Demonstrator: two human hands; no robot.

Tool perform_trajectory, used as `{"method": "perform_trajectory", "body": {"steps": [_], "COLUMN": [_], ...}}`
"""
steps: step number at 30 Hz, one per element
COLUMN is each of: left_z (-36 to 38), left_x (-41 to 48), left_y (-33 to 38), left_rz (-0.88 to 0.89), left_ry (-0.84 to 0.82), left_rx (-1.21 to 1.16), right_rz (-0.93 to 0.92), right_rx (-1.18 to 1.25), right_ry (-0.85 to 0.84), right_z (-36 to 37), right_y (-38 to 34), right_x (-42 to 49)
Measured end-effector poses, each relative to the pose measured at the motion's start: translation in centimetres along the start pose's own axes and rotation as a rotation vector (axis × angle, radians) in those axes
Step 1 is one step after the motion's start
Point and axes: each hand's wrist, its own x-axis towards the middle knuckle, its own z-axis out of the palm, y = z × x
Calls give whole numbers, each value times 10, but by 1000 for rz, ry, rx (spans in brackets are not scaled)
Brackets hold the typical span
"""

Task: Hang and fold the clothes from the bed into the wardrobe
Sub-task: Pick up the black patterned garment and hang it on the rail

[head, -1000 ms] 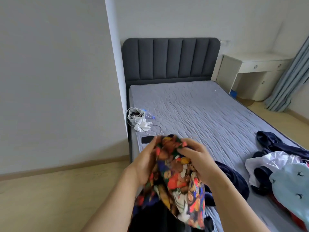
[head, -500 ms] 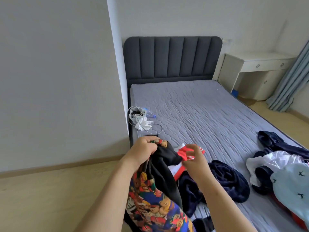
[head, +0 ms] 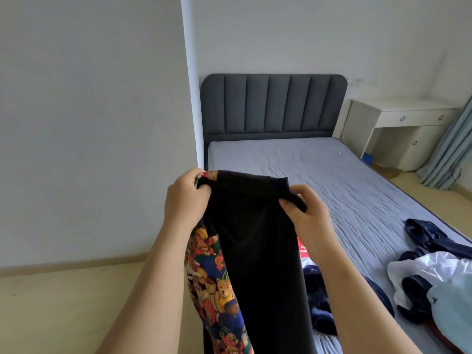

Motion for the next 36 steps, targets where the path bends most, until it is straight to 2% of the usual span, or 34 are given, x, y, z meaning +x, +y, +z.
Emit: {"method": "perform_trajectory", "body": {"steps": [3, 4, 6, 8, 11, 13, 17, 21, 23, 27, 30, 32, 34, 36], "left_z": [0, 1, 6, 12, 17, 16, 17, 25, 29, 30, 18, 12, 13, 18], "left_x": [1, 0, -4, -10, -18, -17, -10, -16, -19, -17, -11, -9, -6, -1], "left_y": [6, 8, 8, -1, -12, -14, -16, -17, -12, 5, 12, 14, 16, 18], "left_rz": [57, 87, 172, 175, 105, 85, 34, -89, -116, -170, -102, -21, 73, 185], "left_ry": [-260, -289, -221, -165, -212, -209, -92, 72, 22, -236, -321, -456, -490, -344], "left_rx": [-32, -46, -8, -34, -249, -331, -284, 96, 75, -236, -471, -613, -513, -217], "right_rz": [-139, -148, -110, -31, 196, 262, 351, 461, 513, 574, 537, 488, 431, 382], "right_rx": [-32, -69, -130, -124, -243, -344, -220, 32, 177, 355, 502, 589, 654, 709], "right_ry": [-56, -87, -123, -181, -463, -560, -452, -205, -82, 35, 72, 102, 125, 129], "right_z": [9, 13, 20, 22, 20, 20, 27, 34, 35, 43, 47, 48, 48, 48], "right_y": [-27, -28, -22, -9, 9, 15, 8, 1, -5, -26, -48, -64, -81, -96], "right_x": [8, 8, 3, -4, -12, -16, -14, -5, 3, 22, 37, 47, 57, 63]}}
